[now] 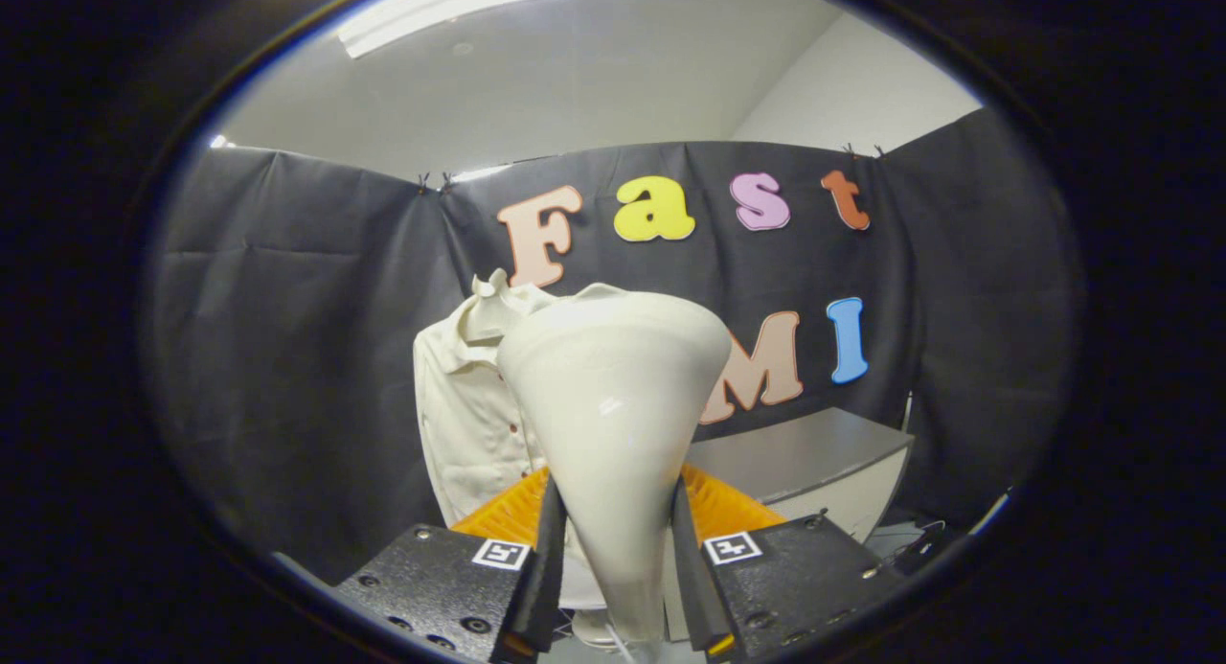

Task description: Iron the clothes twice with a garment steamer, once on the left side and once on the right side.

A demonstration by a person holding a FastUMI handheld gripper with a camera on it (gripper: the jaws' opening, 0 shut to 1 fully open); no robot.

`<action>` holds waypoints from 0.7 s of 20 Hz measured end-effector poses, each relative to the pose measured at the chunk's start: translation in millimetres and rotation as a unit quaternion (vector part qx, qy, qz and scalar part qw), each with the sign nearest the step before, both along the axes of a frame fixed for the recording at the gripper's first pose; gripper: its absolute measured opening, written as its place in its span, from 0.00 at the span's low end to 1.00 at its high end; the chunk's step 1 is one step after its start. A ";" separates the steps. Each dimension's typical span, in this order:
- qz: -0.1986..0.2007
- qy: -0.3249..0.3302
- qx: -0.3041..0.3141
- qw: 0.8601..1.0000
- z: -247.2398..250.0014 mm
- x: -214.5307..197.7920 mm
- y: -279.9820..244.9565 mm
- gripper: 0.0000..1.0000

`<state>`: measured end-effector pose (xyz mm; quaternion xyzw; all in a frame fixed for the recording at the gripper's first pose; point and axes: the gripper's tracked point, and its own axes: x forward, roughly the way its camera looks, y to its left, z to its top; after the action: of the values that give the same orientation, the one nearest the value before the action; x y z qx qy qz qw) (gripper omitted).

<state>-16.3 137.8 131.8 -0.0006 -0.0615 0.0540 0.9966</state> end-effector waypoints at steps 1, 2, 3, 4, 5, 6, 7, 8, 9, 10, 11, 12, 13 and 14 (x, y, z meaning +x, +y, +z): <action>0.000 0.006 0.002 1.000 -4.8 2.6 -2.6 0.52; 0.000 0.011 0.000 1.000 -10.6 5.3 -5.2 0.52; -0.001 0.015 0.001 1.000 -15.7 7.4 -8.6 0.52; -0.001 0.019 0.002 1.000 -20.5 10.4 -10.9 0.52; 0.001 0.020 0.003 1.000 -23.3 13.2 -10.8 0.52; 0.001 0.024 0.001 1.000 -26.5 16.8 -11.3 0.52; 0.000 0.028 0.001 1.000 -31.2 19.0 -12.1 0.52; 0.002 0.033 0.001 0.999 -34.2 21.4 -11.0 0.52; 0.005 0.034 0.001 0.999 -34.1 22.5 -8.4 0.52; 0.009 0.034 0.001 0.999 -34.2 23.2 -6.0 0.52; 0.013 0.035 0.000 0.999 -34.1 25.0 -2.7 0.52; 0.017 0.036 -0.004 0.999 -33.2 25.3 0.5 0.52; 0.021 0.036 -0.009 0.999 -33.1 26.0 3.7 0.52; 0.023 0.036 -0.011 0.999 -31.4 27.4 6.0 0.52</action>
<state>11.1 143.8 100.4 -0.0083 -0.0248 0.0777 0.9966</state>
